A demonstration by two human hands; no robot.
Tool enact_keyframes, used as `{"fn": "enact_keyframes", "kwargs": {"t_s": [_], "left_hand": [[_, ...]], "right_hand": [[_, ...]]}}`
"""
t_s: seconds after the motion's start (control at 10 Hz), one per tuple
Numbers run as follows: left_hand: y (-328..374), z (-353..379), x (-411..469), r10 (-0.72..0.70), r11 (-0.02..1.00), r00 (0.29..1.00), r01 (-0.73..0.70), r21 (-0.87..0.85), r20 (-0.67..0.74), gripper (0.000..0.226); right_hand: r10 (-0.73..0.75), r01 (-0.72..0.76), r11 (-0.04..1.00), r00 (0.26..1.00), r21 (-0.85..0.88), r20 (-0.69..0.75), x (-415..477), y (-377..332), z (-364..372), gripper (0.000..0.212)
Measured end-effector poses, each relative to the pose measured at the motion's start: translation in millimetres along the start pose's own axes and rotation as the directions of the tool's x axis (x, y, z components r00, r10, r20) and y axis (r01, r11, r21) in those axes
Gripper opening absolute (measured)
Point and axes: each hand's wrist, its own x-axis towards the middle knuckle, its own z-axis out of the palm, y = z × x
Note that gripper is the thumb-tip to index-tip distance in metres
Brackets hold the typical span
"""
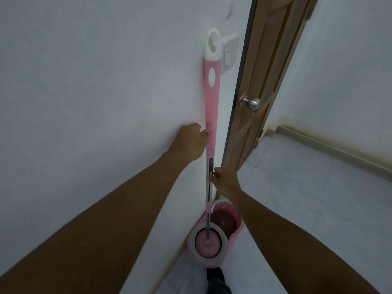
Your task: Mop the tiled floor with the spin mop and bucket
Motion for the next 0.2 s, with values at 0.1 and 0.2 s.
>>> {"fn": "enact_keyframes", "kwargs": {"t_s": [0.1, 0.2], "left_hand": [[-5, -12, -24, 0.039, 0.998, 0.999, -0.038, 0.059, -0.012, 0.045], [-6, -22, -54, 0.075, 0.992, 0.997, -0.076, 0.098, 0.014, 0.044]], "right_hand": [[0.120, -0.118, 0.992, 0.992, -0.044, 0.045, -9, -4, -4, 0.014], [0.116, -0.112, 0.991, 0.993, -0.079, 0.036, -35, -15, -20, 0.033]]}}
